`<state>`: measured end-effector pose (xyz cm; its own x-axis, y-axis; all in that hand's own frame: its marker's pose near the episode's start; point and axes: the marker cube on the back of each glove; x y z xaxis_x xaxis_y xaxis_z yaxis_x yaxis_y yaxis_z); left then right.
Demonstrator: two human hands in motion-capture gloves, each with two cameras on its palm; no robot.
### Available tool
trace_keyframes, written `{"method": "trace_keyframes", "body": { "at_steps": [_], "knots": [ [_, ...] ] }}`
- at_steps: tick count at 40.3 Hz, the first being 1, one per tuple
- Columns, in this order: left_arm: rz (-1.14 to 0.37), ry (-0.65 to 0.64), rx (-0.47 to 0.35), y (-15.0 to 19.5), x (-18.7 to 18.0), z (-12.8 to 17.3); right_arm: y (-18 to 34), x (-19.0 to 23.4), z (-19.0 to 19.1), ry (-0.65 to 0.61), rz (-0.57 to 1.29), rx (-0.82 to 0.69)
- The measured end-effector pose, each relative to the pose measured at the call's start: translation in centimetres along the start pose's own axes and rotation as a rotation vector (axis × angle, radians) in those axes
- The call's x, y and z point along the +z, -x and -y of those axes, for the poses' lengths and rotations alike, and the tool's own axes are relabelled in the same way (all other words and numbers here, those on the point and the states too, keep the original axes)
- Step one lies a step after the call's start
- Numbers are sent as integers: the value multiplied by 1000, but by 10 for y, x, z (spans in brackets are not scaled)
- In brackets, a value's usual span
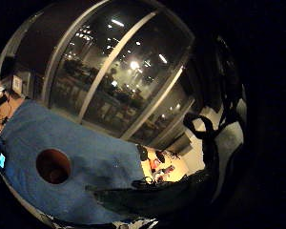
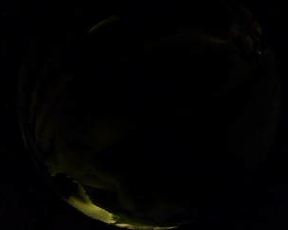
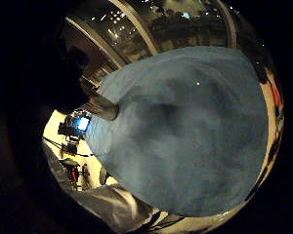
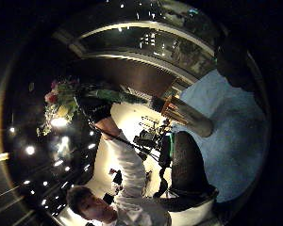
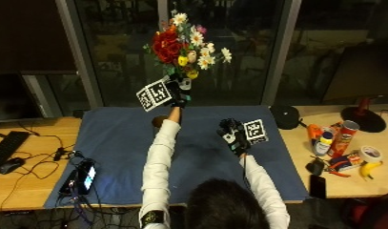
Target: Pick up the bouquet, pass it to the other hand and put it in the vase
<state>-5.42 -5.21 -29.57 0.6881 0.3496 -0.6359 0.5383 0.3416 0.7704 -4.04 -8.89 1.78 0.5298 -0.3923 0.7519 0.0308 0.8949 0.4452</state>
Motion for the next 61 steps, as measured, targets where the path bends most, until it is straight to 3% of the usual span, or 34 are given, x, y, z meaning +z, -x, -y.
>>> {"method": "trace_keyframes", "body": {
  "at_steps": [5, 12, 19, 24, 31, 36, 42, 45, 48, 50, 55, 61],
  "knots": [
    [33, -43, -37, 20, -11, 20, 0, -4, 1, -16, 11, -11],
    [-21, -51, -185, 49, -17, 31, -9, -10, 4, -66, 74, 15],
    [-13, -71, -263, 79, -22, 36, 17, -14, -15, 1, 152, 118],
    [10, -96, -282, 102, -27, 38, -17, -14, -5, -45, 90, 59],
    [46, -116, -283, 119, -38, 41, -28, -20, -5, -135, -72, 178],
    [58, -117, -277, 134, -42, 39, 14, -14, -24, 7, 130, 147],
    [13, -43, -303, 159, -40, 28, 23, -8, -32, 64, 192, 177],
    [-35, 27, -322, 182, -31, 18, 18, -7, -30, -11, 126, 176],
    [-64, 149, -343, 199, -27, 2, 18, -7, -27, -30, 205, 111],
    [-68, 293, -368, 210, -29, -17, 17, -7, -27, -35, 241, 71],
    [7, 702, -435, 268, -56, -95, -2, -13, -39, -3, 216, 167],
    [66, 788, -468, 280, -114, -169, -47, -35, -55, -34, 163, 196]
  ]
}}
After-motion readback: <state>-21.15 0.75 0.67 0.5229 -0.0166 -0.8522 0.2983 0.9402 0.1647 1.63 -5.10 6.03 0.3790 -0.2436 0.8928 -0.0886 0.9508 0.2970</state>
